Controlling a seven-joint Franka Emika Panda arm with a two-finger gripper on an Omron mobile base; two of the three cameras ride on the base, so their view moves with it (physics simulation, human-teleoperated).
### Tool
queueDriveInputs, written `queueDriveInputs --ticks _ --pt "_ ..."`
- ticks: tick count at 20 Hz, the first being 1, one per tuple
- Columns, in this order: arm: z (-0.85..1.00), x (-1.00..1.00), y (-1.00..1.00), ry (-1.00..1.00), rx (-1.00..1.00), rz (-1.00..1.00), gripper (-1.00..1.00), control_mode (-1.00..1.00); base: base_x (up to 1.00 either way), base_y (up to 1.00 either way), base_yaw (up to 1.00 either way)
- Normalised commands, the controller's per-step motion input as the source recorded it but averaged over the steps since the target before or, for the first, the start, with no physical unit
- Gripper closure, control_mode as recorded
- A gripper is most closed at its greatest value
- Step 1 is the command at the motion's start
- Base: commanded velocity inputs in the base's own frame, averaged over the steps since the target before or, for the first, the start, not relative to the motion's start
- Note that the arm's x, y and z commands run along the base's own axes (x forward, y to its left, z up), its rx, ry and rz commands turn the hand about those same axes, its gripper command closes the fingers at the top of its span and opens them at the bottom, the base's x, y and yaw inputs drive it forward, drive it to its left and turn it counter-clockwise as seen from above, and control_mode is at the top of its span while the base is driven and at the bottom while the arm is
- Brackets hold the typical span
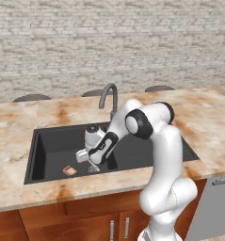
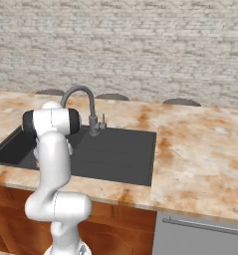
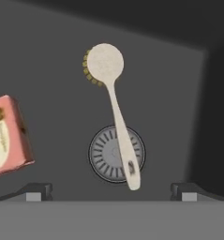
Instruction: Pick up the dish brush and bar soap from the sink, and place them back in the cabinet, and close the cabinet doors.
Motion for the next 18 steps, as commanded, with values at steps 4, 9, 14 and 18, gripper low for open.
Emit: queueDriveInputs --ticks 4,9,14,18 --pt "-0.30 0.22 0.00 -0.03 0.00 0.00 -1.00 -1.00 0.00 0.00 0.00" --pt "-0.21 0.20 0.00 -0.01 0.00 0.00 -1.00 -1.00 0.00 0.00 0.00" --pt "-0.26 0.18 0.00 -0.01 0.00 0.00 -1.00 -1.00 0.00 0.00 0.00" --pt "-0.18 0.25 0.00 -0.01 0.00 0.00 -1.00 -1.00 0.00 0.00 0.00"
